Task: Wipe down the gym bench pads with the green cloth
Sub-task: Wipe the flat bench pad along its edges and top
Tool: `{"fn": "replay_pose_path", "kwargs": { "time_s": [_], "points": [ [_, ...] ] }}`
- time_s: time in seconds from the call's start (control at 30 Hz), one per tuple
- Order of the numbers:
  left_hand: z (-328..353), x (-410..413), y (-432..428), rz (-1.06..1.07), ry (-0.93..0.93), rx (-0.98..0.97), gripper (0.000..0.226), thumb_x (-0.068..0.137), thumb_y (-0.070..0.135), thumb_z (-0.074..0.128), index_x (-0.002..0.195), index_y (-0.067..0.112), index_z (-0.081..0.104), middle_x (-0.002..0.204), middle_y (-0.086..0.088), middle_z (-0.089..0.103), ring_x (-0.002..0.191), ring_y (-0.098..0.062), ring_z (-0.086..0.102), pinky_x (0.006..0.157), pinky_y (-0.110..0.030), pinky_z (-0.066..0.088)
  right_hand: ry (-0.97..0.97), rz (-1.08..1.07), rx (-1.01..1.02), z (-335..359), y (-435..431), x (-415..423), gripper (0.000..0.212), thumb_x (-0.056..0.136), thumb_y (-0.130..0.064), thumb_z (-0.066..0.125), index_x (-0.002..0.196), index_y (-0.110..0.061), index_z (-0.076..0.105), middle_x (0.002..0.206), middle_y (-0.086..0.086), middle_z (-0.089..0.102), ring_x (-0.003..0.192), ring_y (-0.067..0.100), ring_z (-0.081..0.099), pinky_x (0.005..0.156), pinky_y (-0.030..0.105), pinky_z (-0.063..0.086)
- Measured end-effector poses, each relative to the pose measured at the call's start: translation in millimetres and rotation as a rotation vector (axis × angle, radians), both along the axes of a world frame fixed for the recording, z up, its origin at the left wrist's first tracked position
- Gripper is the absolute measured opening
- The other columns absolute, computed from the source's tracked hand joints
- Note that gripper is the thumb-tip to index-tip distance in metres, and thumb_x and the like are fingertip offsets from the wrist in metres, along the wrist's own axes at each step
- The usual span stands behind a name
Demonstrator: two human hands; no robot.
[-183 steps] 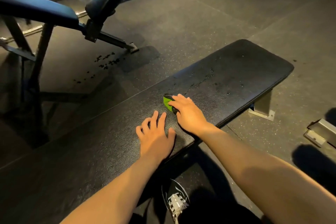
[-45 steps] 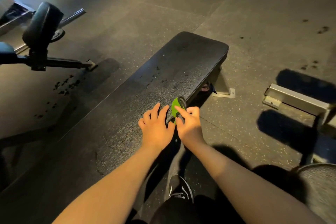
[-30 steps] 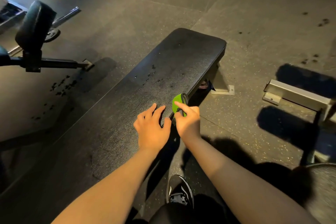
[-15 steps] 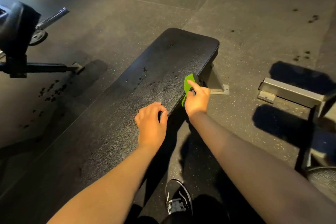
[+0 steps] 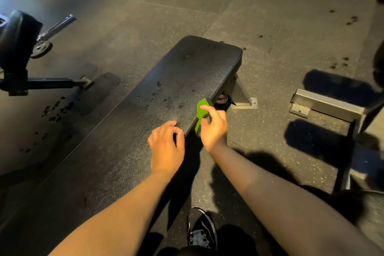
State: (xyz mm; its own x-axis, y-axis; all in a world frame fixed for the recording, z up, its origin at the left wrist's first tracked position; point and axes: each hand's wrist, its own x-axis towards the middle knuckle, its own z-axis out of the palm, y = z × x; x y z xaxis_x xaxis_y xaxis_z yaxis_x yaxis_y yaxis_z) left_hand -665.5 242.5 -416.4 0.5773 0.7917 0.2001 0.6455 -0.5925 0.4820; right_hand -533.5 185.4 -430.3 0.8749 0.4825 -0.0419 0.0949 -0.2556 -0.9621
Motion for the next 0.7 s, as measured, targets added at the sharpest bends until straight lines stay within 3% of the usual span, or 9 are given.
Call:
{"fn": "replay_pose_path", "kwargs": {
  "time_s": [0.13,0.3,0.43,0.53,0.7],
  "points": [
    [-1.8,-0.4,0.4,-0.005,-0.021,-0.007,0.007,0.097,0.024,0.056,0.092,0.025,0.061,0.130,0.010,0.059,0.120,-0.016,0.042,0.100,-0.024,0.015,0.002,-0.029,-0.059,10.4,13.9,49.2,0.046,0.090,0.011,0.047,0.119,-0.018,0.067,0.109,0.004,0.039,0.089,0.022,0.056,0.098,0.029,0.045],
    [-2.4,-0.9,-0.1,-0.008,-0.021,-0.023,0.007,0.096,0.022,0.056,0.093,0.025,0.061,0.129,0.009,0.060,0.120,-0.018,0.045,0.098,-0.026,0.018,0.069,-0.118,-0.093,10.9,24.1,36.9,0.050,0.089,0.013,0.042,0.113,-0.025,0.063,0.111,0.003,0.039,0.089,0.023,0.054,0.097,0.038,0.045],
    [1.3,-0.5,0.1,-0.022,0.003,-0.008,0.006,0.096,0.025,0.055,0.097,0.027,0.061,0.132,0.010,0.057,0.122,-0.021,0.046,0.104,-0.037,0.026,0.021,-0.087,-0.092,4.1,12.3,-9.8,0.043,0.085,0.010,0.045,0.106,-0.025,0.061,0.108,0.001,0.046,0.083,0.019,0.052,0.081,0.034,0.046],
    [1.5,1.9,1.0,-0.017,0.046,-0.014,0.021,0.097,0.029,0.055,0.116,0.026,0.064,0.143,0.007,0.053,0.128,-0.024,0.044,0.109,-0.045,0.028,-0.088,-0.028,-0.065,-0.8,-0.4,-38.4,0.038,0.082,0.006,0.047,0.103,-0.022,0.061,0.101,0.000,0.049,0.073,0.018,0.052,0.065,0.033,0.043],
    [2.6,2.3,-1.4,-0.032,0.136,-0.009,0.037,0.102,0.036,0.048,0.137,0.026,0.056,0.155,0.006,0.041,0.137,-0.025,0.034,0.116,-0.047,0.020,-0.167,0.035,-0.071,-5.1,-8.9,-45.2,0.040,0.080,0.005,0.049,0.106,-0.022,0.063,0.101,-0.002,0.050,0.075,0.017,0.052,0.064,0.032,0.043]
  ]
}}
